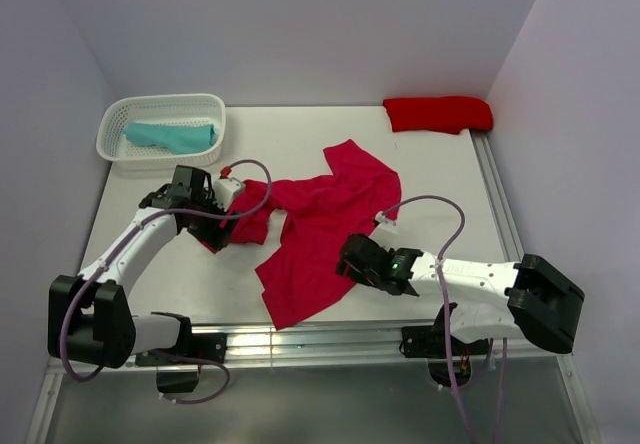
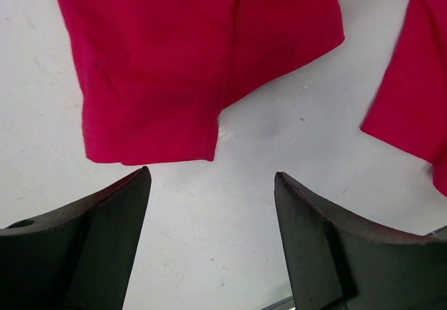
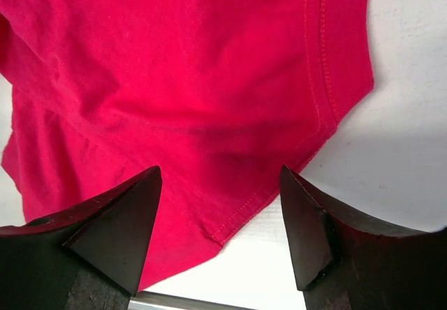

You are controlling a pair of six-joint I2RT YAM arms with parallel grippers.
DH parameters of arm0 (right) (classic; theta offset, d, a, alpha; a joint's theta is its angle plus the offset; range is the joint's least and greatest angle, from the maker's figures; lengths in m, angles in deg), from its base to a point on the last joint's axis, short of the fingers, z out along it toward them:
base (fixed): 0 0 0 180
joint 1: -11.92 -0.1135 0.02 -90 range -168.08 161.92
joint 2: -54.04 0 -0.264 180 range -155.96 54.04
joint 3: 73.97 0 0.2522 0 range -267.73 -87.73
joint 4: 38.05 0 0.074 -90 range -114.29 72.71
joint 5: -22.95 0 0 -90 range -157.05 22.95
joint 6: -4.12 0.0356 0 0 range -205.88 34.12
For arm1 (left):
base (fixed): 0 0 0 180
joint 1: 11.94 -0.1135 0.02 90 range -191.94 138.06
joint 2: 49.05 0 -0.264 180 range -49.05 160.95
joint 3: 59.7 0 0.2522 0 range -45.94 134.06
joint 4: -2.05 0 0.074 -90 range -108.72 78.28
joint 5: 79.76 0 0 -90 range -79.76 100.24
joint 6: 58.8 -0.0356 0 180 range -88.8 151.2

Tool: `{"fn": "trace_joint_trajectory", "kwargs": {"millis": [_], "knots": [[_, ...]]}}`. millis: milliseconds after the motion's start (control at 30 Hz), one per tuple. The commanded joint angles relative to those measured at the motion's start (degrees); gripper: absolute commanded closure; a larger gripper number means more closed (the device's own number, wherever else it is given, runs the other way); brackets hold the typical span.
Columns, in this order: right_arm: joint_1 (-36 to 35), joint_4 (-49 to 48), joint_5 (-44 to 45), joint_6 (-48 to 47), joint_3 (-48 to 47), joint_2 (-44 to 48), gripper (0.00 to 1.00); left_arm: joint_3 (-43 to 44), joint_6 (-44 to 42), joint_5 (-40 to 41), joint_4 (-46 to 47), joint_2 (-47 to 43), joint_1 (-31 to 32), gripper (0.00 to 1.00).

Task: Roll the t-shirts
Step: Flatten the tshirt

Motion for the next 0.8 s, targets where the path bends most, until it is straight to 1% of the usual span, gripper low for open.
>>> {"fn": "trace_joint_trajectory", "kwargs": {"millis": [0, 100, 233, 367, 433, 500, 767], "knots": [[-0.8, -1.6, 3.4, 3.6, -1.6, -0.4, 0.25, -1.5, -1.4, 2.0, 2.9, 0.3, 1.1, 0.24], [-0.8, -1.5, 2.9, 4.0, -1.4, -0.9, 0.25, -2.6, -1.7, 3.0, 4.4, 2.0, 1.3, 0.25], [-1.0, -1.3, 2.4, 4.3, -1.6, -0.9, 0.26, -3.5, -2.5, 4.4, 5.6, 4.6, 1.7, 0.3], [-2.4, -0.4, 2.1, 5.7, -1.4, -0.7, 0.28, -4.3, -3.0, 5.5, 6.9, 4.3, 2.5, 0.33], [-3.3, 0.6, 2.0, 6.8, -1.4, -1.0, 0.29, -5.2, -3.1, 6.9, 7.3, 4.4, 3.3, 0.36], [-3.9, 2.3, 2.2, 7.9, -1.3, -0.6, 0.29, -6.1, -3.4, 8.1, 8.5, 4.4, 4.0, 0.38], [-6.5, 3.9, 1.4, 10.8, -0.3, 0.2, 0.32, -7.5, -3.6, 9.5, 11.7, 5.2, 4.5, 0.39]]}}
